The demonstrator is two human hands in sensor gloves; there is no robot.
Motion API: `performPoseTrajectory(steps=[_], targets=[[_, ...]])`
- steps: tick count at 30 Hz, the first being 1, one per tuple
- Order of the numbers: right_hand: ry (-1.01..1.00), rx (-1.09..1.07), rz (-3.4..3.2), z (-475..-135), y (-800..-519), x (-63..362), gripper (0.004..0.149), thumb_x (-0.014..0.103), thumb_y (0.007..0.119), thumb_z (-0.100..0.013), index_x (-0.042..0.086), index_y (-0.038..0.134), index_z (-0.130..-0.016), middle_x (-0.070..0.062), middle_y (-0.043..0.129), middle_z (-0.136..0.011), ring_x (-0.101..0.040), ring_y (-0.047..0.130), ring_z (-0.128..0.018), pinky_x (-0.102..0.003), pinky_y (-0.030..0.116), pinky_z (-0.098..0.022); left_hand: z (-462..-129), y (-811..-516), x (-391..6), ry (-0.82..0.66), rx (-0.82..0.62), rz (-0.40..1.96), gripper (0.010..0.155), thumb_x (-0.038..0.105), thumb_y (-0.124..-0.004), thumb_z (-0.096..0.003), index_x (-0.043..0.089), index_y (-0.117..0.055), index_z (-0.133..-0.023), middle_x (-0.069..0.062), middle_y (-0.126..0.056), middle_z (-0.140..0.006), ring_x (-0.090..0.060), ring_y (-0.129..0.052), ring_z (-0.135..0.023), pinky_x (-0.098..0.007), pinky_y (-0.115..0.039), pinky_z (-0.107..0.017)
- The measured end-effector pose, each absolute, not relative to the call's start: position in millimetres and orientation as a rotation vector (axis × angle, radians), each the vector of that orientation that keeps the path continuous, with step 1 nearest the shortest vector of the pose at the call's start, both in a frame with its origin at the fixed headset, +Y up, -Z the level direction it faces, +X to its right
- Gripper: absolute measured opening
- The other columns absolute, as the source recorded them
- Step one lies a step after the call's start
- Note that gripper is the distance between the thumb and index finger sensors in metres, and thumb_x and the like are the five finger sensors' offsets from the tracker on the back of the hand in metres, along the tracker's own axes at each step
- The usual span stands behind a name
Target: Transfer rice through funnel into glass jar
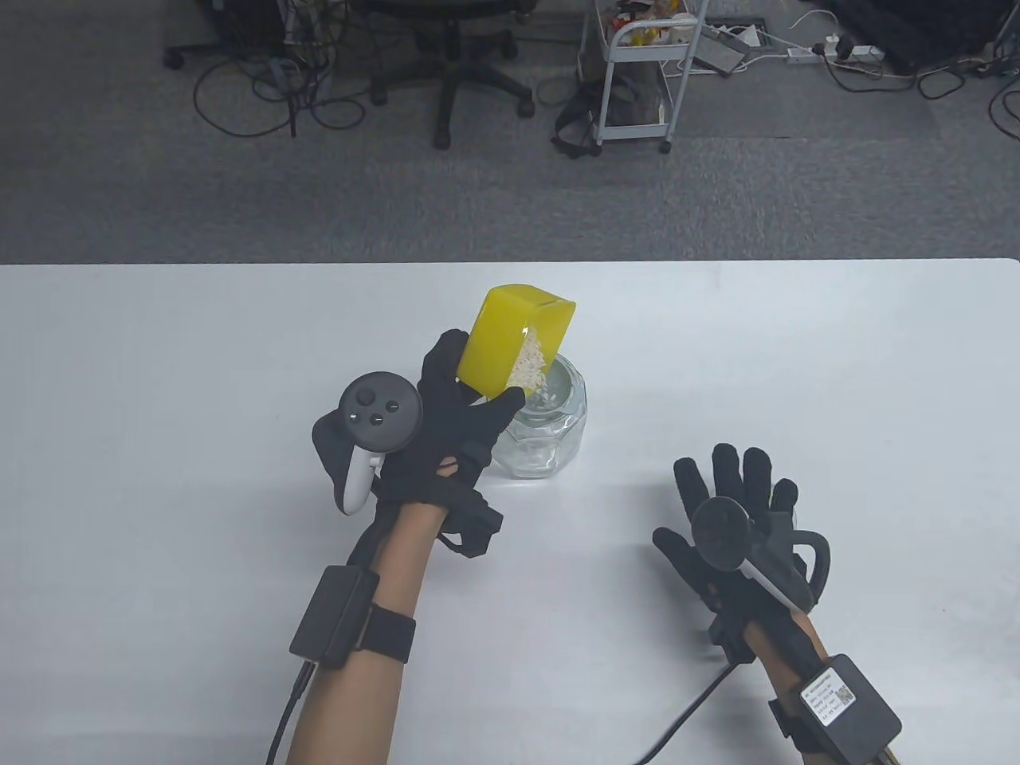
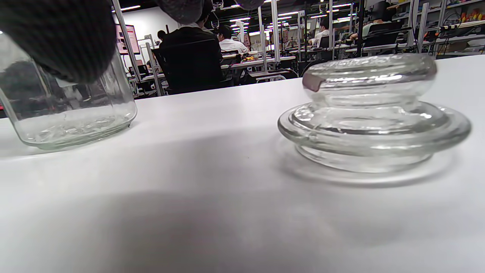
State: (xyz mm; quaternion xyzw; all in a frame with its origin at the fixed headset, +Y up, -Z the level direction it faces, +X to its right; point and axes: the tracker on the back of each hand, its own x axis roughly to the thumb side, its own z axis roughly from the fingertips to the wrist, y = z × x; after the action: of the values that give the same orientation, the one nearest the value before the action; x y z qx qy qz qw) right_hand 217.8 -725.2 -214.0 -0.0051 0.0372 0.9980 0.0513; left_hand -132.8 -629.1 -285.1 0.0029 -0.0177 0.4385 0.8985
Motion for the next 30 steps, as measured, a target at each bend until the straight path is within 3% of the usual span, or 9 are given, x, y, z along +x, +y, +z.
performPoseTrajectory(steps=[30], targets=[[0.112, -0.014, 3.040, -214.7, -725.1, 217.2, 0.085, 0.070, 0.074, -0.036, 0.038, 0.036, -0.105, -0.010, 0.021, -0.118, -0.044, 0.017, -0.108, -0.072, 0.027, -0.071, -285.2, -628.0, -131.0, -0.042, 0.019, 0.877, 0.093, 0.061, -0.096, -0.0525, 0.040, -0.030, -0.115, 0.008, -0.054, -0.125, -0.029, -0.087, -0.107, -0.049, -0.076, -0.079]])
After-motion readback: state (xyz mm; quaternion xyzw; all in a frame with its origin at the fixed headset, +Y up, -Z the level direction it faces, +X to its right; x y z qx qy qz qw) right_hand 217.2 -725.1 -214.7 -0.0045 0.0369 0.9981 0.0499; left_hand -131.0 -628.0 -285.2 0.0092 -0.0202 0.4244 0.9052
